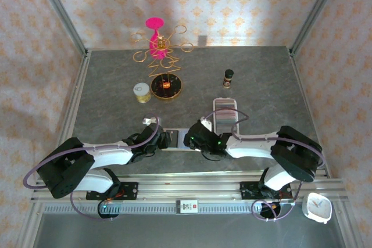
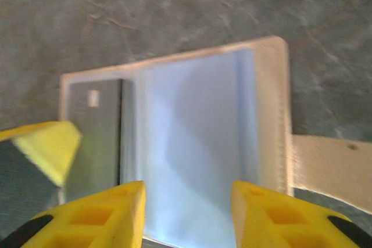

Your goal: Put the credit cards into the card holder

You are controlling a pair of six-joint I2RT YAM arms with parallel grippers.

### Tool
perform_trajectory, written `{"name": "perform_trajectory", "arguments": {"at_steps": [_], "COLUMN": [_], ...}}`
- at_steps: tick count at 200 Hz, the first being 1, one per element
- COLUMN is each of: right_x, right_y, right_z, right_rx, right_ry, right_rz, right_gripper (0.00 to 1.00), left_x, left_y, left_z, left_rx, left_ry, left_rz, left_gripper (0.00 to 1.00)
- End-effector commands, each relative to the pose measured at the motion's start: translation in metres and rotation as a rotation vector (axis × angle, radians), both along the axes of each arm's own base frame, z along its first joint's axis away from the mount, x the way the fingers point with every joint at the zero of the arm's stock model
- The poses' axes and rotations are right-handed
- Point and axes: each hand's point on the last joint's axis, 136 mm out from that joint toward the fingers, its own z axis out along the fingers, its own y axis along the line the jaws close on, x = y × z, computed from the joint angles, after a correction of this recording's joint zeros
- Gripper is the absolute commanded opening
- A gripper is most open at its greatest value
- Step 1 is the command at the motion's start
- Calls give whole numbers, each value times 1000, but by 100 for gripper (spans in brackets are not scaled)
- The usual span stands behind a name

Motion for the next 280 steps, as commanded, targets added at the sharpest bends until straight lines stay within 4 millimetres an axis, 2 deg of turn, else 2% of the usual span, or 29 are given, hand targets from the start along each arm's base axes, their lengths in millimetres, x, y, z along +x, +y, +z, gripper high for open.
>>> {"name": "perform_trajectory", "arguments": {"at_steps": [1,27,54,80,110,131,178,201,235,280], "right_x": [-3,-4,-2,2,3,2,-1,-3,-3,4], "right_y": [-5,3,0,-7,-2,3,4,6,21,43], "right_z": [-6,-7,-5,9,21,16,-12,-19,-21,0], "right_rx": [-14,18,8,-4,8,9,-61,-60,0,118], "right_ry": [10,19,9,-32,-56,-44,13,30,43,9], "right_rz": [-21,-3,-15,-42,-25,-10,1,8,25,32], "right_gripper": [43,43,43,43,43,43,43,43,44,44], "left_x": [-35,-37,-39,-39,-39,-39,-39,-40,-42,-43], "left_y": [-10,-9,-9,-10,-10,-11,-10,-10,-9,-7], "left_z": [-35,-37,-40,-40,-39,-39,-39,-40,-41,-41], "left_rx": [-36,-37,-37,-37,-41,-41,-44,-47,-52,-50], "left_ry": [180,188,197,197,194,195,196,196,201,196], "left_rz": [-92,-94,-96,-98,-98,-99,-97,-99,-95,-87], "left_gripper": [34,34,34,33,33,33,33,33,33,32]}}
